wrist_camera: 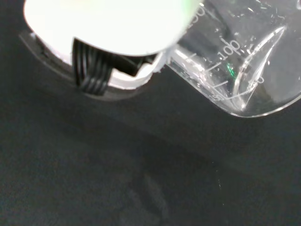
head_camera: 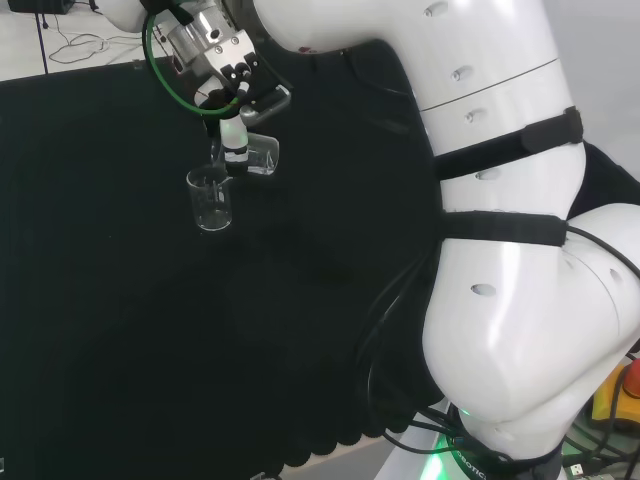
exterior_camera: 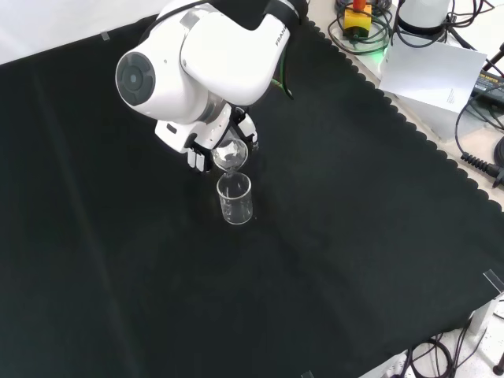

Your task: Pour the water from the handheld beaker into the one on the table.

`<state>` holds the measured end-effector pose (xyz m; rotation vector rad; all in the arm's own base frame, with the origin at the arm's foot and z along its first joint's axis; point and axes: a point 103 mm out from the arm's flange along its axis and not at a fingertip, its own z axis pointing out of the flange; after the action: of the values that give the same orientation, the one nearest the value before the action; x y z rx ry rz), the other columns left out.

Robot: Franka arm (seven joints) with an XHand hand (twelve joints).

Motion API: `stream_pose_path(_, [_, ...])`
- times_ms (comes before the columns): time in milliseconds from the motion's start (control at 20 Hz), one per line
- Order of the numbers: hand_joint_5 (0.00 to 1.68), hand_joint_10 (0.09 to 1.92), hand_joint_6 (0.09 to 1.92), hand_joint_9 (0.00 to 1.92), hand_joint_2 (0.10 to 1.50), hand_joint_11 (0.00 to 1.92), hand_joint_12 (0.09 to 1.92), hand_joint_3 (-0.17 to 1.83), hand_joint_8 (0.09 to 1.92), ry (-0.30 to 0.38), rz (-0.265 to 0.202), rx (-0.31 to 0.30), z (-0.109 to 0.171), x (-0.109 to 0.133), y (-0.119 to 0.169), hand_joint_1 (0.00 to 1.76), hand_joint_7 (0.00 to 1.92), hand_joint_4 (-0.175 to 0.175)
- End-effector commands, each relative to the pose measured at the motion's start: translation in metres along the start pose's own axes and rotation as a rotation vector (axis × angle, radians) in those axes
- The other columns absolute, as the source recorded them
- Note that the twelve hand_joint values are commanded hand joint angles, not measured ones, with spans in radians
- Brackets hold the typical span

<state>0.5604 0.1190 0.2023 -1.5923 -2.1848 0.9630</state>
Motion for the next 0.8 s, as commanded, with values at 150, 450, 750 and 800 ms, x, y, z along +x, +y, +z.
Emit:
stream_pose_path(150, [1.00,1.13,1.21,1.23,0.52,0.93,1.10,1.08,1.25,-0.026,0.020,0.029,0.0010,0.0004,0.0003,1.43,1.08,-0.175])
stream_pose_path(450, [1.00,1.13,1.22,1.23,0.52,0.93,1.10,1.08,1.25,-0.050,0.031,0.040,-0.0038,-0.0013,-0.0029,1.43,1.08,-0.175])
stream_pose_path(750, [1.00,1.14,1.22,1.22,0.52,0.93,1.10,1.08,1.25,-0.069,0.034,0.052,-0.0069,0.0010,-0.0054,1.43,1.08,-0.175])
stream_pose_path(800, [1.00,1.14,1.22,1.22,0.52,0.93,1.10,1.08,1.25,-0.072,0.035,0.055,-0.0074,0.0019,-0.0057,1.43,1.08,-0.175])
